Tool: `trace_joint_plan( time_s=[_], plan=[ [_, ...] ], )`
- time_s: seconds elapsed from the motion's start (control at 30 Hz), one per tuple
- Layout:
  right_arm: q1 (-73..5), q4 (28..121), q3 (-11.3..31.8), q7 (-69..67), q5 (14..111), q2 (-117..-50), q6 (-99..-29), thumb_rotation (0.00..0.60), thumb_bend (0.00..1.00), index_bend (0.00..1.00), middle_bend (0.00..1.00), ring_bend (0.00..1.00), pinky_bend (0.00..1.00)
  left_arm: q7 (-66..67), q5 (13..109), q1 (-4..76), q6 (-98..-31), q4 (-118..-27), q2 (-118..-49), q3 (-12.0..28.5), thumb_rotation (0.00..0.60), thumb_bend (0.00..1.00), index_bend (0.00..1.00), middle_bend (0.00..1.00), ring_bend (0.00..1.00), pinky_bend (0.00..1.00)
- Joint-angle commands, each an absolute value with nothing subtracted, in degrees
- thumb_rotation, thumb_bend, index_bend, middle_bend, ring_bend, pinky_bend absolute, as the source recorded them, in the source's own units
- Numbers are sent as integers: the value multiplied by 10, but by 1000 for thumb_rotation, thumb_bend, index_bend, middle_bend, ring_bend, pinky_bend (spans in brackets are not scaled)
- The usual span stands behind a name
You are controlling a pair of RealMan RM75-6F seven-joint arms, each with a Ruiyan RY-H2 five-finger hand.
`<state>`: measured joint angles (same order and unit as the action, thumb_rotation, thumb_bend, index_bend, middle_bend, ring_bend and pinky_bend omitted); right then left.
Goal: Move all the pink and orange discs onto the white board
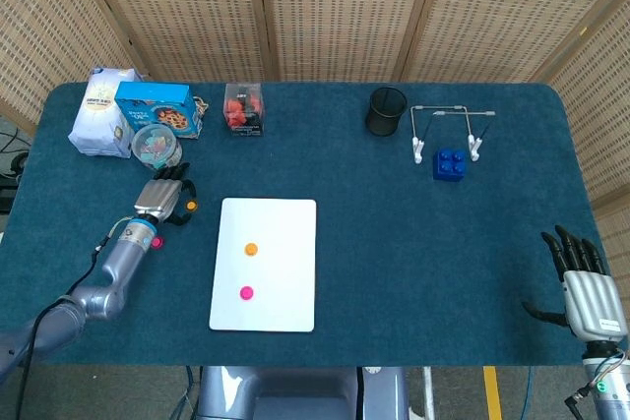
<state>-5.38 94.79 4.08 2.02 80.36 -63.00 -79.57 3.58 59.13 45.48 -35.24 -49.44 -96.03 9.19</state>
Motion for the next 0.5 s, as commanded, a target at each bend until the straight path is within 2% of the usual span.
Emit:
trace_joint_plan(
  time_s=[0.03,0.1,0.17,0.4,0.5],
  plan=[
    [-54,948,41,19,803,-630,-795,600,0,0,0,0,0,36,593,456,-350,-491,-963,93,600,339,437,0,0,0],
    [-54,948,41,19,803,-629,-795,600,0,0,0,0,0,35,595,455,-352,-490,-965,94,600,348,526,0,0,0],
    [-54,948,40,18,803,-629,-794,600,0,0,0,0,0,36,597,455,-354,-489,-967,93,600,356,560,0,0,0],
    [-54,949,40,17,804,-629,-794,600,0,0,0,0,0,42,598,451,-363,-498,-965,96,600,364,576,0,0,0],
    [-54,949,40,15,804,-628,-794,600,0,0,0,0,0,43,608,448,-386,-541,-942,103,600,364,576,0,0,0]
  ],
)
